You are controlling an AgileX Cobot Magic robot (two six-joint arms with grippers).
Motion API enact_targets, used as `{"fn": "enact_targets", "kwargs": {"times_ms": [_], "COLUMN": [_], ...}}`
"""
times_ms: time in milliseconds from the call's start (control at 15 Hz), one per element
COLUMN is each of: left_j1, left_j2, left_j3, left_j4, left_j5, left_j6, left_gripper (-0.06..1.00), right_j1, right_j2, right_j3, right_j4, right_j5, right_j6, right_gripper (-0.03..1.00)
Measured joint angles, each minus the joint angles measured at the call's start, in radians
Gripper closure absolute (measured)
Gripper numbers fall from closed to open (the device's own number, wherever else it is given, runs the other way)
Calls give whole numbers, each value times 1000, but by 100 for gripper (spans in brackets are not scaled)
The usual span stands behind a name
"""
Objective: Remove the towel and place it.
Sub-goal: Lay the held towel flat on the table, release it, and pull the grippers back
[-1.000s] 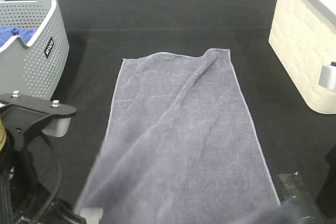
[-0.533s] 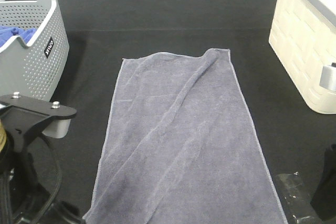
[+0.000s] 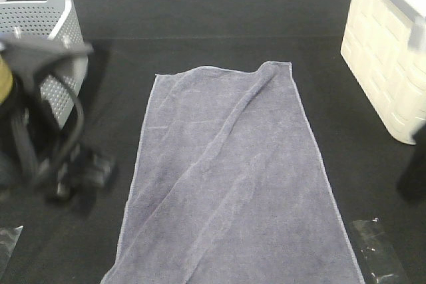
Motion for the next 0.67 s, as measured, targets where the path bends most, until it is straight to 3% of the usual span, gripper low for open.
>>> {"fn": "enact_targets", "kwargs": {"times_ms": [333,667], "left_j1": [228,353], "left_j2": [4,177], "left_j3": [-94,-312], "left_j4": [-10,-14], "left_j5": [-200,-225], "left_j6": [136,257], "left_gripper": [24,24], "right_j1": [0,0], "right_j2": [181,422], "right_j3": [-286,-554], "right_j4": [-42,-48], "right_j5": [-20,-22], "right_j6": [-1,-1], "right_gripper": [46,52]}}
